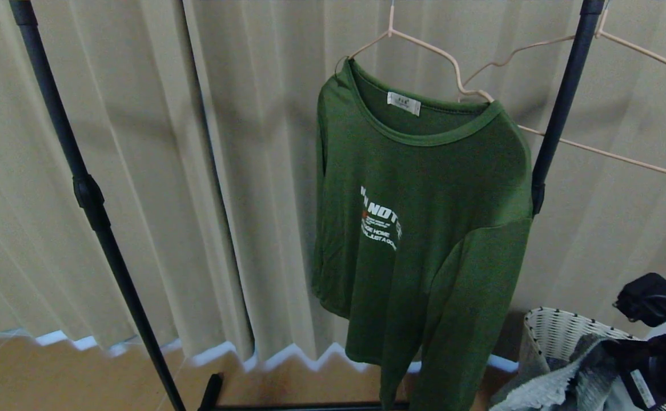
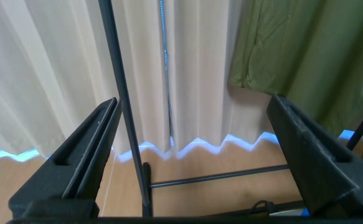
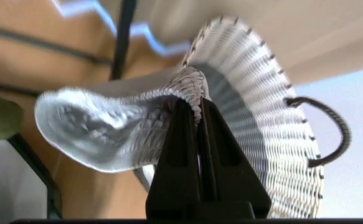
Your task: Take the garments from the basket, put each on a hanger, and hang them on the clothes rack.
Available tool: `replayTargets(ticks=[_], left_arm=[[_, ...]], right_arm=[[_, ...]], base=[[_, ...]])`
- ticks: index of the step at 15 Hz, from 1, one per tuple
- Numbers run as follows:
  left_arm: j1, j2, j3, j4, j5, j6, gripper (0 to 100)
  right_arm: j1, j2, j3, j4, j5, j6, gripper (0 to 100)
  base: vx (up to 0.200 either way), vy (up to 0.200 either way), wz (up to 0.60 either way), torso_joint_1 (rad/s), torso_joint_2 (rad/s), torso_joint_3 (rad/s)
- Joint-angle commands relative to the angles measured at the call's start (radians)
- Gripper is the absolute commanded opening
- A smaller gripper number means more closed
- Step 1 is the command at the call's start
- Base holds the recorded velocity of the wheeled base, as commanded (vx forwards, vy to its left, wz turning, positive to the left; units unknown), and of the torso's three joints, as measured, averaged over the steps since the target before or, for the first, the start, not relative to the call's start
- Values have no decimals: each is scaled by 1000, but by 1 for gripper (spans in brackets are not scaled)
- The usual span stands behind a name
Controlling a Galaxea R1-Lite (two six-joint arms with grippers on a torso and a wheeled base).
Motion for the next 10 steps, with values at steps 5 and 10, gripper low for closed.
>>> replayTargets(ticks=[5, 10], left_arm=[[0, -1, 0, 0, 3, -4, 100], [0, -1, 0, 0, 3, -6, 100]], right_arm=[[1, -213, 68, -7, 13, -3, 0], [1, -227, 71, -5, 13, -3, 0]], base=[[-160, 0, 0, 3, 1, 2], [-120, 0, 0, 1, 0, 0]])
